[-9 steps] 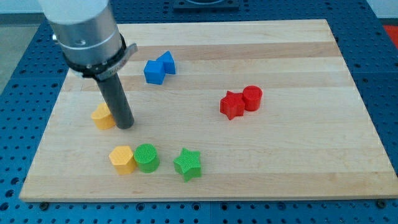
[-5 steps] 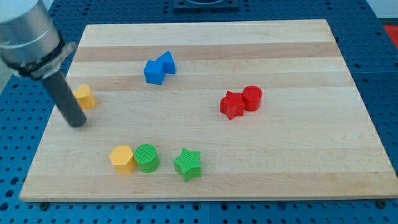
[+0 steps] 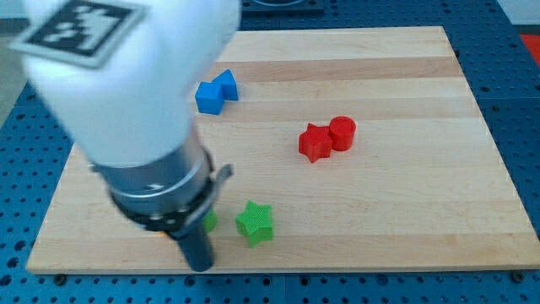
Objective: Push yellow hexagon into yellow heart
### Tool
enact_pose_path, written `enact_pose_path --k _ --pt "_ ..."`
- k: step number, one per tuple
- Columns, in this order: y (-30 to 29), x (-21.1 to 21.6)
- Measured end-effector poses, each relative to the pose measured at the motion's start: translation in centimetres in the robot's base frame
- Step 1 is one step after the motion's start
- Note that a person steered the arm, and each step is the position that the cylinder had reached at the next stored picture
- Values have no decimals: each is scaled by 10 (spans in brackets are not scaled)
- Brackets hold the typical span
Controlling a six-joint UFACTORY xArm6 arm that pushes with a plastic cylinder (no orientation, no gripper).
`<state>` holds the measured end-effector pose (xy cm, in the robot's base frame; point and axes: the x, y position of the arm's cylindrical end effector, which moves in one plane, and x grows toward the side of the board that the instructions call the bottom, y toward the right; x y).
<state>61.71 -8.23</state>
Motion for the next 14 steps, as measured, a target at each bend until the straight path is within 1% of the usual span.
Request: enact_pose_path --k 1,2,3,4,5,6,7,8,9,10,11,12,13,14 --pt "-3 -26" --pt "-18 -59" --pt "-36 -65" --pt "-24 -34" --pt "-22 -19" --pt "-46 -31" --pt "-95 -64" --pt "-105 -65" --pt "-98 -36" --pt "-119 -49" --pt "-138 -91" --pt "-140 -111" --pt "-140 -114" --pt "-140 -128"
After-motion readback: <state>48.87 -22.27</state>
